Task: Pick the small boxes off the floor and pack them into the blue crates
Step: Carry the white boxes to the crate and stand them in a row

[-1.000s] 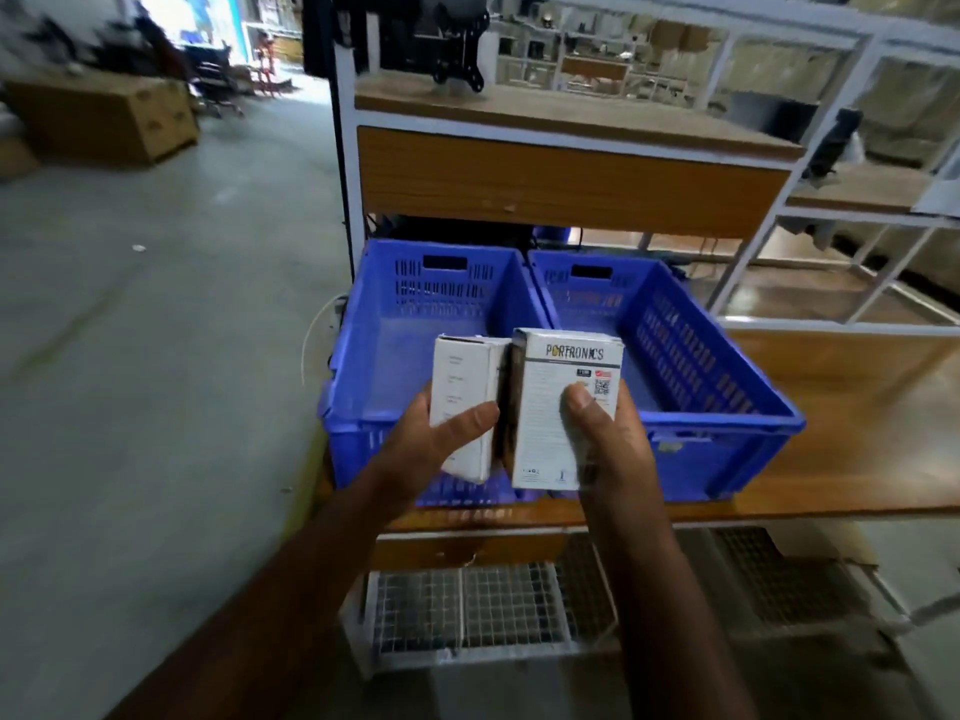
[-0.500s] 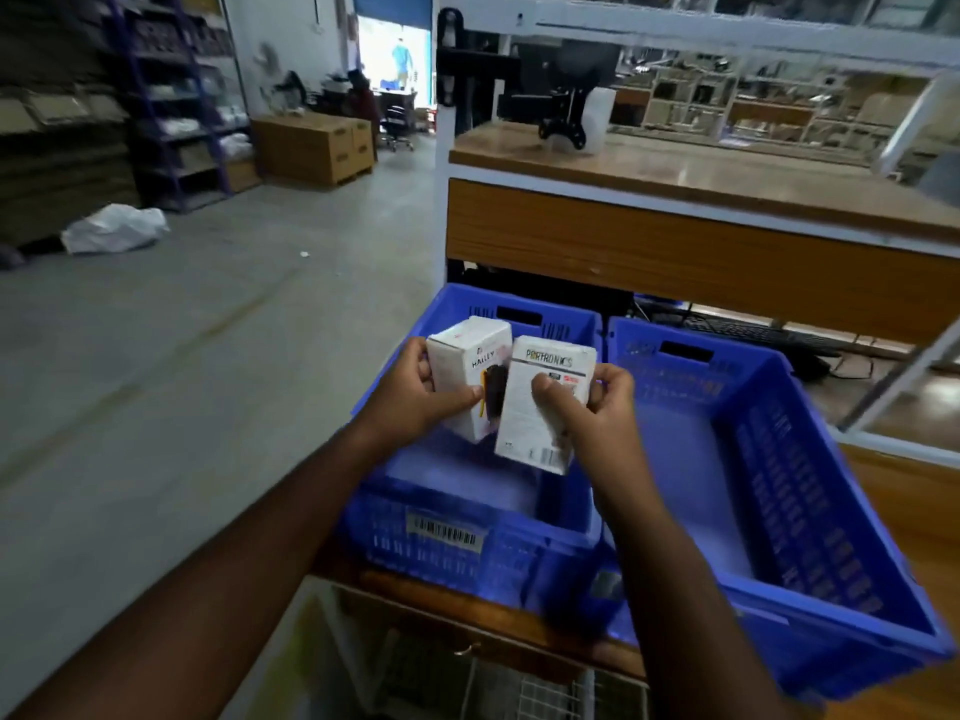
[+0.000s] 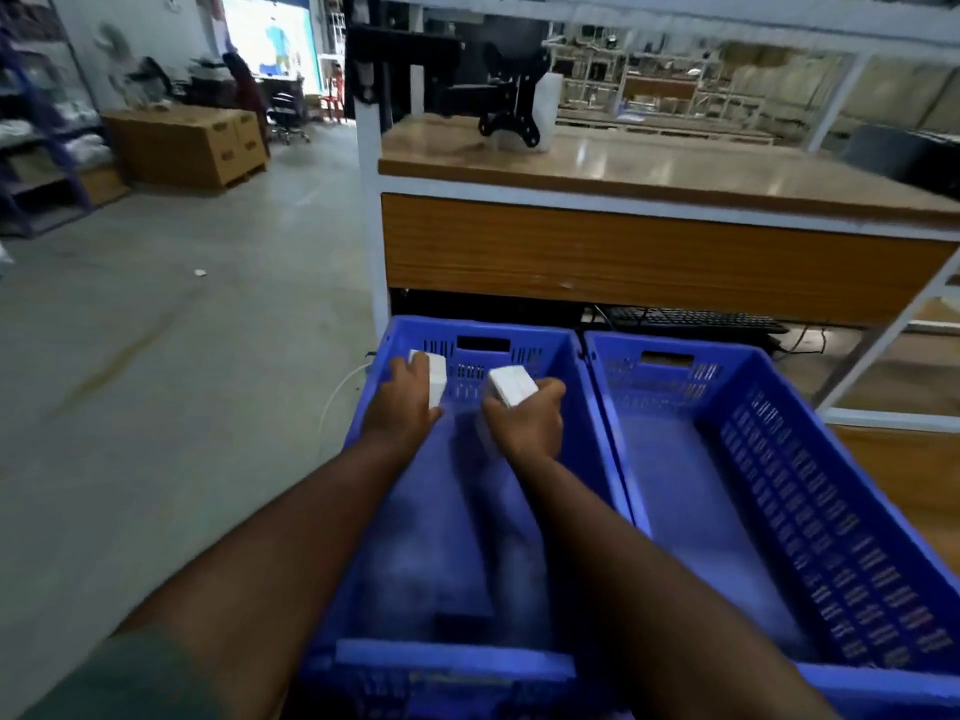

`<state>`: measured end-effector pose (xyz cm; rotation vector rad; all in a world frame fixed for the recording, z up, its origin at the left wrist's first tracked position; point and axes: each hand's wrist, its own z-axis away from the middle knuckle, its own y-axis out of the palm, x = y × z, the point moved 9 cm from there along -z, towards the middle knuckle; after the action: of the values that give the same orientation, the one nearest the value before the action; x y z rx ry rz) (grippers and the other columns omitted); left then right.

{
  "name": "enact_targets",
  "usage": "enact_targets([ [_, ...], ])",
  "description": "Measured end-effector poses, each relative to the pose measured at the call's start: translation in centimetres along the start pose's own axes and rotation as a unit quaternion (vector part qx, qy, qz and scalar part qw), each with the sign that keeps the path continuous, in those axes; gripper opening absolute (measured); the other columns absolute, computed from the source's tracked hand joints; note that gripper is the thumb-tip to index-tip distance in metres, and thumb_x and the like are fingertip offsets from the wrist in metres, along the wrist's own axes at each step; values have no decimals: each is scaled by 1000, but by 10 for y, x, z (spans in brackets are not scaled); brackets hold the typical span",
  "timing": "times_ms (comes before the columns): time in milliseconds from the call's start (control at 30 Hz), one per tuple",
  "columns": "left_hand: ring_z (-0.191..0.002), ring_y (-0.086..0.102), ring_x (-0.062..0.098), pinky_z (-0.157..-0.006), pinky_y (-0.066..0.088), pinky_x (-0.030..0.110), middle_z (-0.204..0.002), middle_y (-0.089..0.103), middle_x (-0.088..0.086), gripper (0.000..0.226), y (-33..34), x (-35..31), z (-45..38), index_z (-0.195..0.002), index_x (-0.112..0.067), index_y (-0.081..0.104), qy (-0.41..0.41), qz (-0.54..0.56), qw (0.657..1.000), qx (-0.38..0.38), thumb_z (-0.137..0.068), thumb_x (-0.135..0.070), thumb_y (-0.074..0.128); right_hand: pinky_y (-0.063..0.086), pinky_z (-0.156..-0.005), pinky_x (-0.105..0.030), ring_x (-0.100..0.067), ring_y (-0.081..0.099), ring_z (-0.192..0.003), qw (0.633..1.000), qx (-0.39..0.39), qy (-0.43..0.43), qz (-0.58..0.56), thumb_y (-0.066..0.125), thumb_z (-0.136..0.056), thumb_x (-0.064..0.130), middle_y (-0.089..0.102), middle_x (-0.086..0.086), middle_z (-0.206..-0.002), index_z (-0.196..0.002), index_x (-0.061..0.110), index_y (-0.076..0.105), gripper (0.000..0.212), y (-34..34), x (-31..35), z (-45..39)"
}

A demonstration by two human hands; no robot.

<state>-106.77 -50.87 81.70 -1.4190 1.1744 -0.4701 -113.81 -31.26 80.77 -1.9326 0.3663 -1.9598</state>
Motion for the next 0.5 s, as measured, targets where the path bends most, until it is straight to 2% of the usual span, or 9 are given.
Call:
enact_targets([
  [67,-90,66,46,-67,51,50,-129,40,18,63,12,-3,-8,-129,-11,40,17,-44,999,12,-84,-31,80,47,-79,-37,-38,63,-112,999,4,32,9,82,-76,41,58,-11,-125,-117,17,37,66,19,-16,-9],
  [133,-91,67,45,-67,51,50,-136,35,16,62,25,-4,-16,-131,-14,39,28,-56,998,16,-85,-29,78,48,-82,-40,-40,61,-116,999,8,51,13,83,-77,38,53,-13,-129,-122,12,38,69,36,-28,-16],
  [233,-100,65,45,-80,57,54,-147,25,15,75,57,4,-25,-150,-26,30,27,-28,998,53,-89,-23,74,50,-92,-44,-41,59,-121,998,13,64,23,82,-80,40,51,-17,-133,-127,7,39,72,55,-38,-20],
  [300,-105,64,43,-87,56,54,-144,36,14,63,71,7,-24,-148,-35,31,24,2,996,82,-95,-35,65,49,-88,-40,-39,62,-117,998,19,60,12,80,-83,42,56,-16,-129,-120,9,38,65,64,-42,-22],
  [367,-122,58,42,-102,49,55,-145,47,14,48,72,7,-23,-144,-32,37,39,-9,996,83,-101,-48,48,48,-85,-37,-37,63,-115,998,32,52,1,78,-85,41,58,-15,-125,-116,13,36,59,74,-45,-26],
  [433,-141,40,43,-114,39,54,-164,25,13,51,76,3,-23,-156,-28,32,46,-3,993,111,-106,-34,41,48,-89,-39,-37,61,-116,997,46,57,4,76,-86,42,56,-15,-128,-121,13,37,60,83,-47,-32],
  [500,-135,46,46,-107,46,52,-167,10,16,64,77,2,-22,-159,-23,21,45,-36,989,136,-102,-19,50,51,-89,-39,-36,64,-112,997,55,56,-2,75,-85,48,60,-14,-124,-114,21,33,57,92,-48,-38],
])
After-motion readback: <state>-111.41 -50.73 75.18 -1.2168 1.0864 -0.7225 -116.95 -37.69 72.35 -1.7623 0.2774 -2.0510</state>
